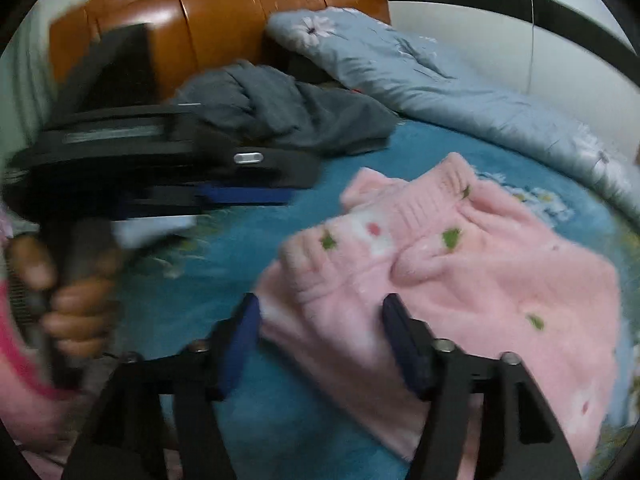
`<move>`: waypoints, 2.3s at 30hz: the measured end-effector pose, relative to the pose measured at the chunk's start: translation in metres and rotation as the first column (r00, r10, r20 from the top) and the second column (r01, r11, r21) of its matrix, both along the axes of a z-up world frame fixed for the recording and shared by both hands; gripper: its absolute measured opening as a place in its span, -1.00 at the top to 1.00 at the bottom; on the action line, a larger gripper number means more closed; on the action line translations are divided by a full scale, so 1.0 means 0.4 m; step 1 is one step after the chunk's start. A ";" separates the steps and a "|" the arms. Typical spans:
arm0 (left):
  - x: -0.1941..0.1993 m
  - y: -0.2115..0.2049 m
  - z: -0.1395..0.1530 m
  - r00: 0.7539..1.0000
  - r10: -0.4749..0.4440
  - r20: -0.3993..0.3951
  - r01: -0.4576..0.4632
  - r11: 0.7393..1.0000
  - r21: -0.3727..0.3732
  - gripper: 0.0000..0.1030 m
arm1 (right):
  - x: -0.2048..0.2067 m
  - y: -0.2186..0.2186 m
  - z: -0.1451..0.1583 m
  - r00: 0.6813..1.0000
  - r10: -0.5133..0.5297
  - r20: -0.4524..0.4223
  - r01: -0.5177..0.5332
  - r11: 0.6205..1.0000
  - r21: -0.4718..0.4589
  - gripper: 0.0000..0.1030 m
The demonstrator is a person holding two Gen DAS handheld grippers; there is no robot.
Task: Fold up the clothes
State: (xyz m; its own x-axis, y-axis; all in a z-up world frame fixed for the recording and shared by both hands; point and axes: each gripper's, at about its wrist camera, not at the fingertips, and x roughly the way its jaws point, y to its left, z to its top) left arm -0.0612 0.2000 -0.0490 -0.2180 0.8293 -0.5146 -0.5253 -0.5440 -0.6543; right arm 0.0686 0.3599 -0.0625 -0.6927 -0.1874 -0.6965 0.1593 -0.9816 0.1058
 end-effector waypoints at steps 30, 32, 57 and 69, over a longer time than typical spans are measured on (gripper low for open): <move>0.002 0.216 -0.041 0.984 -0.172 -0.055 0.151 0.949 -0.276 0.52 | 0.297 0.345 0.028 0.872 -0.484 -0.071 0.457 0.857 -0.240 -0.28; -0.008 0.202 -0.015 0.985 -0.164 -0.052 0.151 0.968 -0.200 0.57 | 0.308 0.346 0.033 0.866 -0.495 -0.073 0.467 0.852 -0.238 -0.28; -0.012 -0.026 -0.104 1.000 -0.003 0.014 0.004 0.999 -0.049 -0.36 | 0.275 0.466 -0.079 0.839 -0.534 0.108 0.518 0.721 -0.460 -0.41; -0.089 -0.014 -0.243 0.968 -0.029 0.250 0.023 0.999 0.028 -0.70 | 0.194 0.525 -0.176 0.849 -0.475 0.231 0.504 0.599 -0.622 -0.51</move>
